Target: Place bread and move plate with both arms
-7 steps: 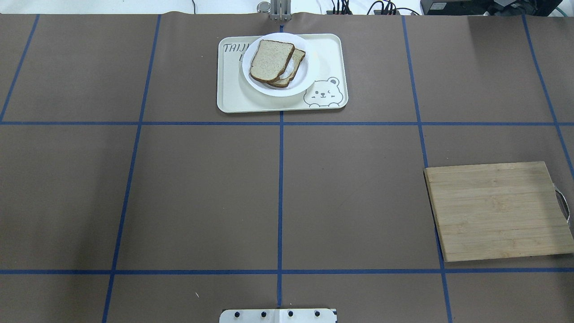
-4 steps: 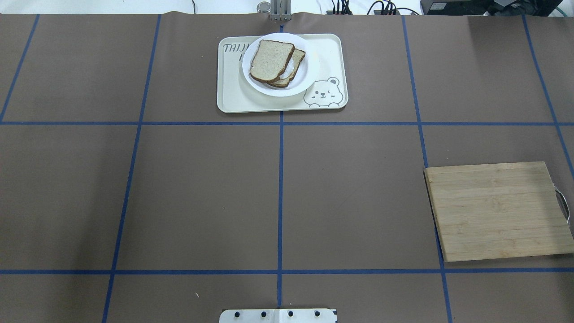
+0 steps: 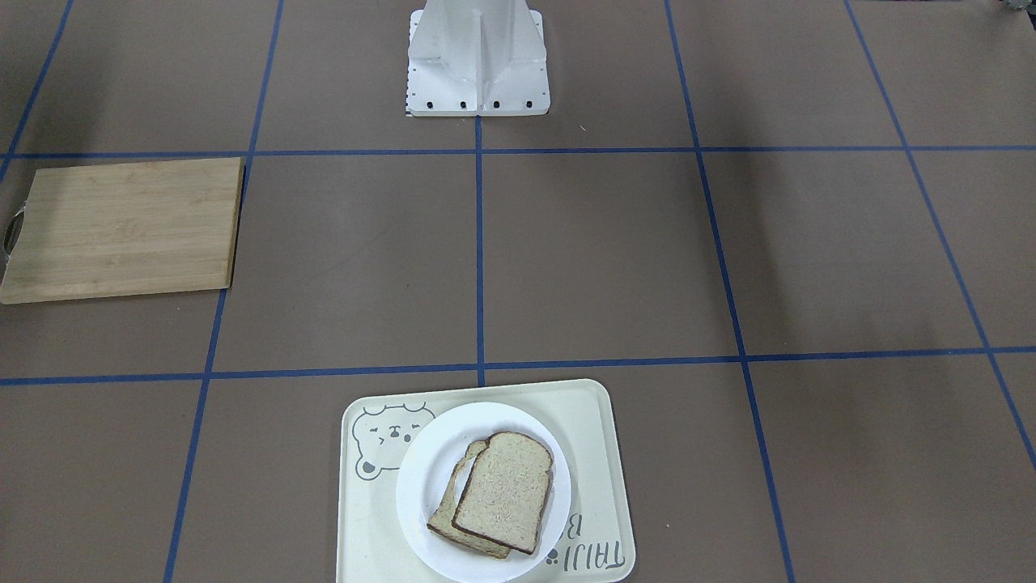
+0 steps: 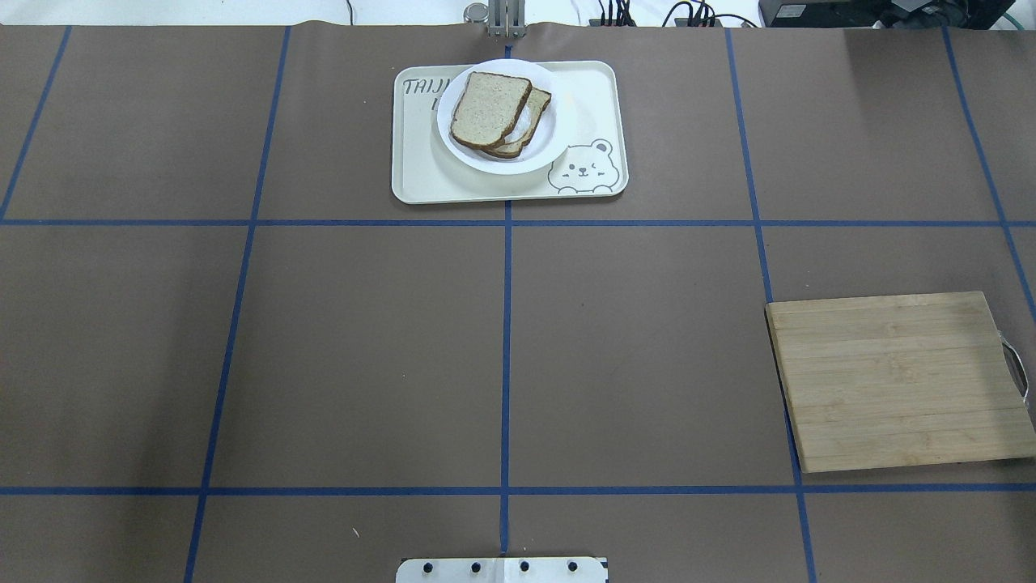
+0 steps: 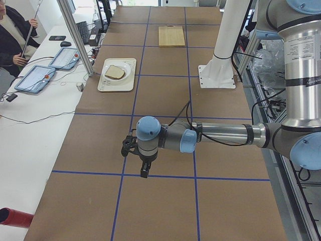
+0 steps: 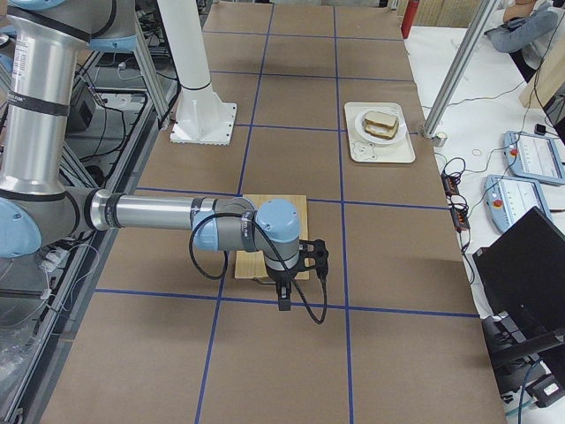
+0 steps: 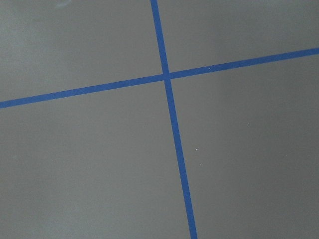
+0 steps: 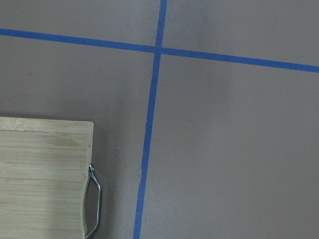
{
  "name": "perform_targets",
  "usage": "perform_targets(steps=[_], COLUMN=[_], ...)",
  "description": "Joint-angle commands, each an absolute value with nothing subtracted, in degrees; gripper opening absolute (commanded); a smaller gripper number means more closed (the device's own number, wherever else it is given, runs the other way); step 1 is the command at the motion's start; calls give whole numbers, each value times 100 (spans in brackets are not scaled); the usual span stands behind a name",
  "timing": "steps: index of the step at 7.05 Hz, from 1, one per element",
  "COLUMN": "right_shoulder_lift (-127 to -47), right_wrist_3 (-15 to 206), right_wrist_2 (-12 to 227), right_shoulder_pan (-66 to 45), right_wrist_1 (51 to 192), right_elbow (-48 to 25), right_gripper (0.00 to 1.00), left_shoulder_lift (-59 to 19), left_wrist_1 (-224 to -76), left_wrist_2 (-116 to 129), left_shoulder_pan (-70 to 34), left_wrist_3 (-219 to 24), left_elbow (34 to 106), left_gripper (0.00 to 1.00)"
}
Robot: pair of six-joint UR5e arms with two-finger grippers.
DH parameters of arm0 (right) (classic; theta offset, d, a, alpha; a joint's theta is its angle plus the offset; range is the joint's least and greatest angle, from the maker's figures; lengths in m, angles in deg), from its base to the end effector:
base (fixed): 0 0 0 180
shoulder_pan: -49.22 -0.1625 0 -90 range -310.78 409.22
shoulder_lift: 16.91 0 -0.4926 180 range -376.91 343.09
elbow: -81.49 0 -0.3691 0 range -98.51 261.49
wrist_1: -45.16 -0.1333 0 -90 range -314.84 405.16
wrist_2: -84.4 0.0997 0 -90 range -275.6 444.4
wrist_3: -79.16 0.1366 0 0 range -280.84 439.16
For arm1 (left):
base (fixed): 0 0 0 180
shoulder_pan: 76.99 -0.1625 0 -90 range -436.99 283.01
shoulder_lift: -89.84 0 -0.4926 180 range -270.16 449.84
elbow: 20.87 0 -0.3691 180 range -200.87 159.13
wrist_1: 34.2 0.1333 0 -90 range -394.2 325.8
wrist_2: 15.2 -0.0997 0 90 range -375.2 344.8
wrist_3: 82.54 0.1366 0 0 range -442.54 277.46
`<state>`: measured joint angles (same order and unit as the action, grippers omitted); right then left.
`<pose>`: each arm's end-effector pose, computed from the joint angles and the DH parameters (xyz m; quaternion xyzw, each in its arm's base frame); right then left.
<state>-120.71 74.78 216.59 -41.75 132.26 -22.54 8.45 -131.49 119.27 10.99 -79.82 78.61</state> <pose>0.0476 -0.3559 0.7350 0.0422 -0.3582 -0.0376 0.9319 -0.0232 -0.4089 0.7263 0.0682 0.3770 0.0651 0.9214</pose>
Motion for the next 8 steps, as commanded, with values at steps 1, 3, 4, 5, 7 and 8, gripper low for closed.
perform_targets(steps=[1,3,4,5,7,8], right_shoulder_lift=[-12071,-12071,-12071,-12071,-12062,-12062], right_wrist_3=[7485,7485,7485,7485,7485,7485], right_wrist_2=[21667,21667,21667,21667,21667,21667], right_shoulder_pan=[-4175,-4175,-4175,-4175,-4175,-4175], right_wrist_1=[13235,13226,13235,13235,13235,13226], right_elbow=[-2240,-2240,-2231,-2231,-2240,-2240], right_gripper=[100,100,100,100,100,100], left_shoulder_lift=[863,872,872,863,846,854], left_wrist_1=[-13149,-13140,-13140,-13140,-13140,-13149], left_wrist_2=[11927,11918,11918,11796,11496,11505], left_shoulder_pan=[1099,1108,1108,1099,1099,1099], left_wrist_3=[-7982,-7982,-7999,-8008,-8017,-8017], left_elbow=[7888,7880,7880,7888,7906,7906], left_gripper=[99,99,99,99,99,99])
